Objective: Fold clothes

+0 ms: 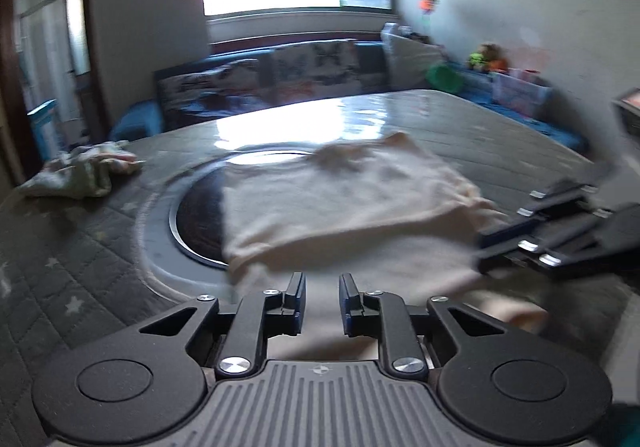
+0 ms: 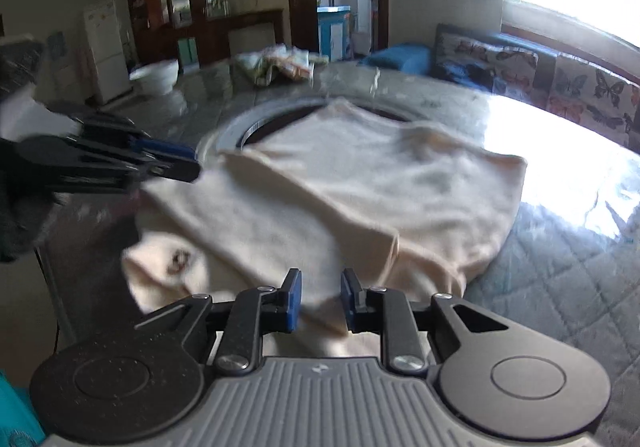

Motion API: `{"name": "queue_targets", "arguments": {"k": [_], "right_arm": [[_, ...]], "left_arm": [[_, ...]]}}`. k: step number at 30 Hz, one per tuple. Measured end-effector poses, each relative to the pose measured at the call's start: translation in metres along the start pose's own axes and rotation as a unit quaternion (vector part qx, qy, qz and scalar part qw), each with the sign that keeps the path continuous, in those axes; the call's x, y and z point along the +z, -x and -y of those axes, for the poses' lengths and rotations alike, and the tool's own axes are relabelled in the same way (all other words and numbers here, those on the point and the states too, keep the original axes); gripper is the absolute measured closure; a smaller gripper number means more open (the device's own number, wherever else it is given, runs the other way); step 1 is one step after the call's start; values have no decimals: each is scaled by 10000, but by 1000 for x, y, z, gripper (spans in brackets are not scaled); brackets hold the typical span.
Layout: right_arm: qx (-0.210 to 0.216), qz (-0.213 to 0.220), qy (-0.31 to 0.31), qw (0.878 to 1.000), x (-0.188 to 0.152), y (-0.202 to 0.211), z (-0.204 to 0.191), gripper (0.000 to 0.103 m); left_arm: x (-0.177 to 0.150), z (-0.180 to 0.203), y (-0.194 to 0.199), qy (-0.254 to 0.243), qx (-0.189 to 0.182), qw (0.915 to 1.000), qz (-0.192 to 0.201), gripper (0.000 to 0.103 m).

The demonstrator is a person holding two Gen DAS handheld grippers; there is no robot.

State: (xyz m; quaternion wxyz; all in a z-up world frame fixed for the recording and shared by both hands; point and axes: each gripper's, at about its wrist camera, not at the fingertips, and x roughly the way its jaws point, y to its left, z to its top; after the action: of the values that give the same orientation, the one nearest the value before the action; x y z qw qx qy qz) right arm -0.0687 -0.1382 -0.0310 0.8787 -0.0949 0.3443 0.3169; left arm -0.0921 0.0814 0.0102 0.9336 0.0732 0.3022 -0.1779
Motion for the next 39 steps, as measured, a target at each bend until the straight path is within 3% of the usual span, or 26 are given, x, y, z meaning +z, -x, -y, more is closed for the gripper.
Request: {"name": "queue_targets", "arguments": {"k": [2,4,5,14,17,24,26,31,39], "right_arm": [[-6,24,-12,10000,-2,3,0,81],[-6,69,-9,10000,-1,9,0,78],[0,77,30,10000,-1,12,-1,77],[0,-90,712,9974,-13,40,-17,66],[42,-149,906,9958,-19,47,-22,56],[73,-189,1397,9900,-31,46,-37,48],[57,-172,1541,9879,-33,44,-41,47],[0,-135,1708,9852,-37,39,-45,43],[-74,40,1840,9829,-36,28,-47,43]], "left_arm": [[-6,8,11,-113,-160,9998,-44,79],[-11,15,20,-247,-269,9993,-82,57],[-14,18,24,-306,-309,9990,-83,55],[-25,29,38,-917,-515,9944,-119,55],[-33,33,36,-1237,-446,9911,-180,55],[-47,46,23,-1631,-268,9862,-84,55],[-47,47,21,-1607,-293,9866,-23,61],[-41,47,19,-1567,-233,9872,162,94],[-22,34,10,-1086,-318,9932,265,97]]}}
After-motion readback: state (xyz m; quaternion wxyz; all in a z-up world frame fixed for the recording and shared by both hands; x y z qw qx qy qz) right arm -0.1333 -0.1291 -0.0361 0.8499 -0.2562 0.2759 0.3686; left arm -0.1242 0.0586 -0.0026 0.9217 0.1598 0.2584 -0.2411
